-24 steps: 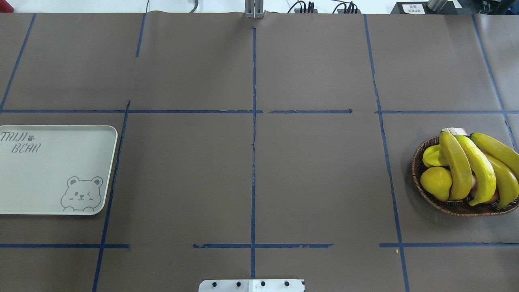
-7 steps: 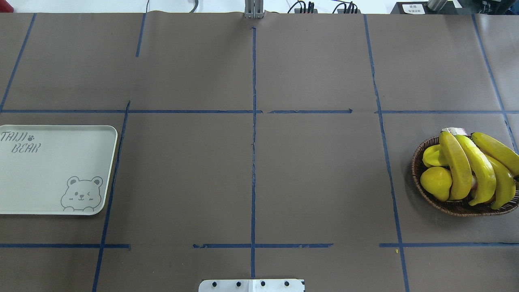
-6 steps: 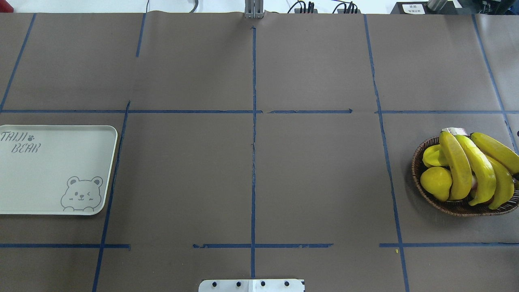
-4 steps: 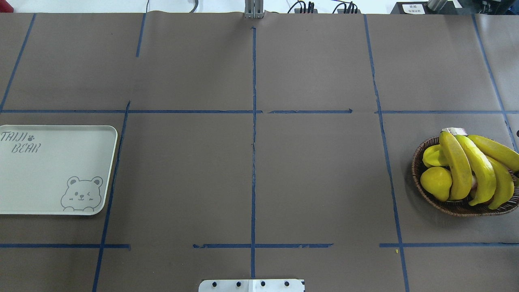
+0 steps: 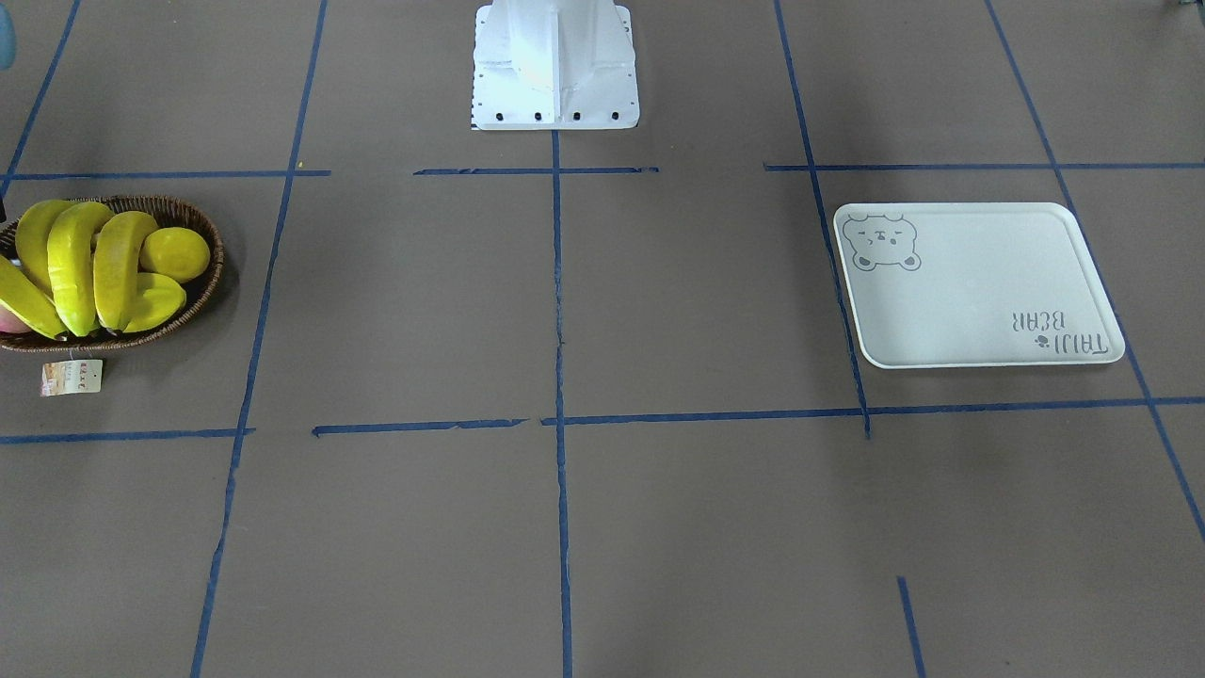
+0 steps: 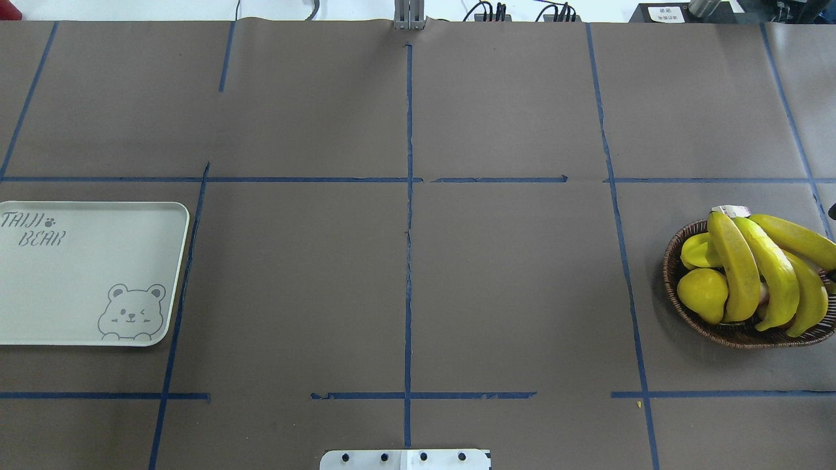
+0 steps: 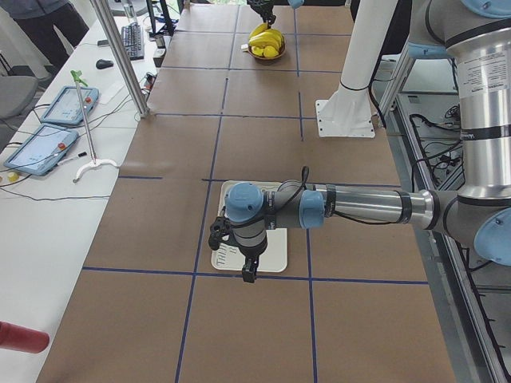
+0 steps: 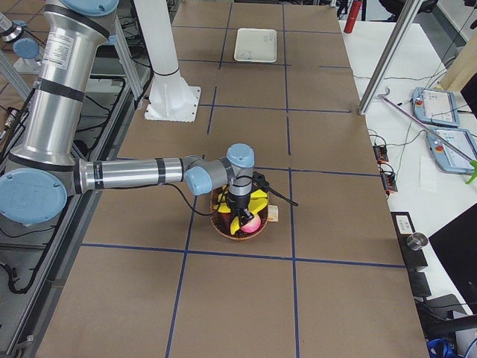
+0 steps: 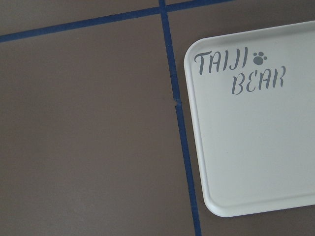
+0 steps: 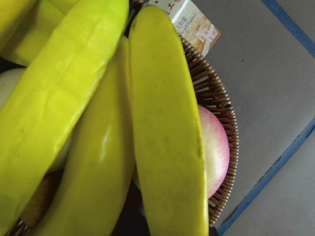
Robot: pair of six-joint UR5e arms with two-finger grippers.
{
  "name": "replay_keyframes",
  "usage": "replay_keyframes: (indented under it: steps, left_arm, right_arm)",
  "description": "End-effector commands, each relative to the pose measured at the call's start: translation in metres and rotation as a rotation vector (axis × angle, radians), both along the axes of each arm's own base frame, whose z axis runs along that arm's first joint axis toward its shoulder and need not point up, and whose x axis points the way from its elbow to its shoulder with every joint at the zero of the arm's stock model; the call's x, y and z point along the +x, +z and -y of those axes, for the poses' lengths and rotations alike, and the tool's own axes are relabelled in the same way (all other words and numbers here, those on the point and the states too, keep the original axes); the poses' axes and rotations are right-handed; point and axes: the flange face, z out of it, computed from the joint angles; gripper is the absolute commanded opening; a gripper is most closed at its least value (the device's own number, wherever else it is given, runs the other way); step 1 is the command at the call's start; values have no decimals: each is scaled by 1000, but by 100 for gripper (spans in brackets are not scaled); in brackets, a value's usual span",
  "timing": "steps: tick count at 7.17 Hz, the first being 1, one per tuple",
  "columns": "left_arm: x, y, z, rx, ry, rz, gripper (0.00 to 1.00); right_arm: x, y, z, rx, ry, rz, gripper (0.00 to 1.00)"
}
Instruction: Transfer all bananas from basket to plate
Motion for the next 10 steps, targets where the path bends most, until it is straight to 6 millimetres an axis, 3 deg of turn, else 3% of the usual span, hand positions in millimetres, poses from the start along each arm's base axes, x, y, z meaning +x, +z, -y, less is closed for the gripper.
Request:
replay_keyframes:
  steps: [1,2,5,6,7,9,10]
  left_arm:
    - [0,-2,0,3,0,0,100]
    - [0,-2,0,4,0,0,100]
    - [0,-3,0,6,0,0,100]
    - [0,-6,1,15,0,-2,100]
    - [0,-12,2,27,0,-1,100]
    - [5,-22,12,57,13,6,100]
    - [7,-48,38,128,6,-4,100]
  right_arm:
    - [1,-1,1,1,2,2,10]
    - [13,-5,4,3,30,17,7]
    - [91,-23,11,8,168,112,2]
    - [96,-39,14,-3,177,148,1]
    - [92,-66,26,-11,182,164,2]
    - [82,-99,49,-11,191,235,1]
    - [74,-121,61,-56,236,302,1]
